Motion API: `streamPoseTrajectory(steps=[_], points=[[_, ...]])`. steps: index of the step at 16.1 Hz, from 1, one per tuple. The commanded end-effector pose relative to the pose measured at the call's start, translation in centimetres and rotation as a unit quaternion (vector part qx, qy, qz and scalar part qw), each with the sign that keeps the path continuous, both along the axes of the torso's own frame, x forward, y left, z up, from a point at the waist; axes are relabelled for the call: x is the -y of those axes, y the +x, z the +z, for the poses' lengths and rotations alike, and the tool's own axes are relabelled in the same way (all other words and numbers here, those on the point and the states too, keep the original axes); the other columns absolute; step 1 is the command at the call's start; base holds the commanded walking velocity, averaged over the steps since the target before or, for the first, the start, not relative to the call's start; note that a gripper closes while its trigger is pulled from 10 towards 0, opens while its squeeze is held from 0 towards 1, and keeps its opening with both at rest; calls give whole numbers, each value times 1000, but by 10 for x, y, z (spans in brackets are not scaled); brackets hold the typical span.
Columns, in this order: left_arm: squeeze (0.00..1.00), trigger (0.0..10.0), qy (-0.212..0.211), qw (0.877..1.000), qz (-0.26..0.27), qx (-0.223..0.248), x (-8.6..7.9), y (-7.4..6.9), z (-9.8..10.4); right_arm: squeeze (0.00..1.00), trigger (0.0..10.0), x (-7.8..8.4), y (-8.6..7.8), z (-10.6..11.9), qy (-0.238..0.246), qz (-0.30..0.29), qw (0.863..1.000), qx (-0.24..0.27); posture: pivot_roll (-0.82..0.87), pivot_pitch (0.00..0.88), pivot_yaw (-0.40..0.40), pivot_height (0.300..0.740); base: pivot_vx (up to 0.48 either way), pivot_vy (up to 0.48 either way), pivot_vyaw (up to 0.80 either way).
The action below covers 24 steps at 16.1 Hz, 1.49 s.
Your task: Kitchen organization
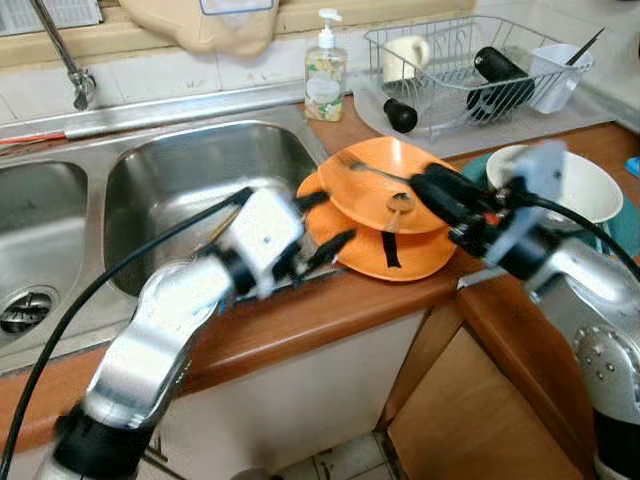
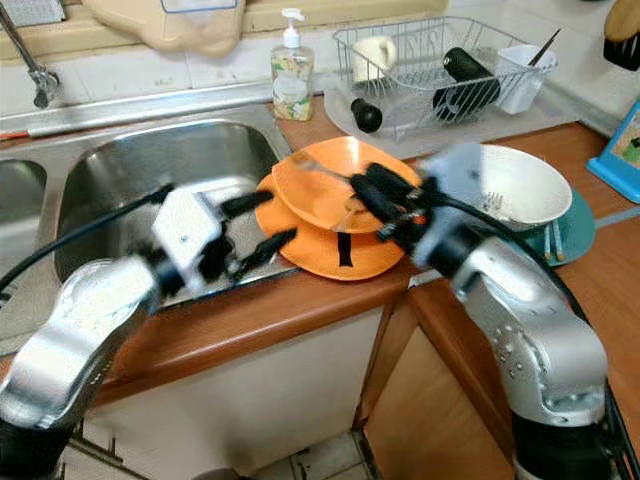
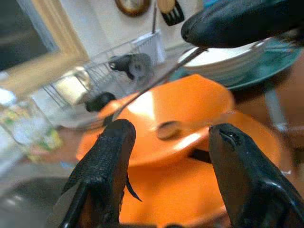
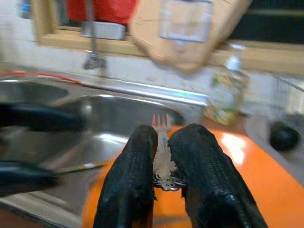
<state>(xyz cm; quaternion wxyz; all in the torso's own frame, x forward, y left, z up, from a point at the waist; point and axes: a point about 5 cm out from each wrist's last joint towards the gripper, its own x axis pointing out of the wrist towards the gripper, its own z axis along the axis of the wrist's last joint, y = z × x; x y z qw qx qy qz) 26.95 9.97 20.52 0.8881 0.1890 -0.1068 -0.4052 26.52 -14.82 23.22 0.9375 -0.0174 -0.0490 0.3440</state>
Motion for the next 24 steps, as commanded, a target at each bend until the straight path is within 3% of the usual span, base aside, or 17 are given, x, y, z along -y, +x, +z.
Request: streamPoseTrajectory(steps=[1, 2, 3, 7, 8, 9, 10, 11, 16, 20, 21, 22, 23, 24], points=[[0, 9137, 16, 1000, 9, 14, 1, 6, -1, 0, 0, -8, -3, 4, -5, 17, 1000, 0, -67, 0, 40, 740, 0, 0, 0], [0, 3686, 20, 999, 11, 22, 1, 8, 1, 0, 0, -11, -4, 5, -7, 24, 1000, 1, -67, 0, 40, 740, 0, 0, 0], [0, 2667, 23, 999, 12, 34, 3, 12, 3, 0, 0, -17, -5, 6, -10, 36, 999, 1, -69, 0, 41, 740, 0, 0, 0], [0, 2039, 47, 997, 12, 58, 6, 20, 2, 0, 0, -25, -9, 8, -17, 54, 998, -4, -70, 0, 39, 740, 0, 0, 0], [0, 2235, 51, 997, 12, 59, 6, 21, 1, 0, 0, -26, -9, 8, -17, 56, 998, -4, -69, 0, 37, 740, 0, 0, 0], [0, 4784, 69, 995, 10, 67, 7, 24, -1, 0, 0, -28, -9, 9, -16, 60, 998, -5, -69, 0, 37, 740, 0, 0, 0], [0, 5608, 78, 994, 8, 72, 8, 25, -2, 0, 0, -30, -9, 9, -16, 64, 998, -6, -69, 0, 37, 740, 0, 0, 0], [0, 10000, 83, 993, 12, 80, 8, 27, -1, 0, 0, -32, -9, 9, -16, 67, 998, -6, -69, 0, 37, 740, 0, 0, 0], [0, 10000, 91, 988, 29, 121, 8, 35, 6, 0, 0, -37, -12, 7, -21, 79, 997, -15, -70, 0, 39, 740, 0, 0, 0], [0, 10000, 104, 986, 20, 126, 9, 34, 3, 0, 0, -37, -10, 6, -24, 71, 997, -18, -72, 0, 40, 740, 0, 0, 0], [0, 5608, 118, 985, 12, 126, 9, 34, -1, 0, 0, -38, -10, 9, -20, 76, 997, -15, -72, 0, 40, 740, 0, 0, 0], [0, 5608, 125, 984, 10, 126, 9, 34, -2, 0, 0, -38, -10, 10, -19, 78, 997, -15, -72, 0, 40, 740, 0, 0, 0], [0, 1098, 130, 983, 11, 129, 9, 35, -3, 0, 0, -38, -10, 10, -19, 79, 997, -15, -74, 0, 39, 740, 0, 0, 0], [0, 0, 136, 982, 11, 130, 8, 35, -4, 0, 0, -39, -10, 10, -20, 79, 997, -15, -74, 0, 39, 740, 0, 0, 0]])
